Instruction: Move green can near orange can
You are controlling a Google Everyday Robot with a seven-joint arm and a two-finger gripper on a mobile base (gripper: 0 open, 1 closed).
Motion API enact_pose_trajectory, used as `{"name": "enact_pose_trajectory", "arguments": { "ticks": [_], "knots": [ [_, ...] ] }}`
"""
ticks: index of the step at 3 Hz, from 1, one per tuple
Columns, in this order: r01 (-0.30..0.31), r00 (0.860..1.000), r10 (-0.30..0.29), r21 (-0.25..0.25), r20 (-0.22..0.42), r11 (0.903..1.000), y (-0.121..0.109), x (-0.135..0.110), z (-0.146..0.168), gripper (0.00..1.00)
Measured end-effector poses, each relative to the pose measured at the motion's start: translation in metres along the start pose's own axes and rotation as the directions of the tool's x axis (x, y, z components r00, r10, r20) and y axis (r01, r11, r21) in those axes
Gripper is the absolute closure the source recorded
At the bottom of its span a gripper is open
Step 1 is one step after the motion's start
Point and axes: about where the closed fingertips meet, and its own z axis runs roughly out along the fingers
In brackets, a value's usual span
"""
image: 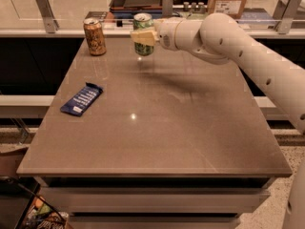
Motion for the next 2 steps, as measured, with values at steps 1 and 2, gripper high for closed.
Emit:
{"name": "enact_pose_trajectory", "arguments": {
  "ticks": [1,2],
  "knots": [
    [-0.033,0.998,0.035,-0.04,0.044,0.9986,0.008,0.002,0.027,1.0],
    [-0.052,0.997,0.056,-0.074,0.045,0.9959,0.017,0.008,0.049,1.0]
  ]
}}
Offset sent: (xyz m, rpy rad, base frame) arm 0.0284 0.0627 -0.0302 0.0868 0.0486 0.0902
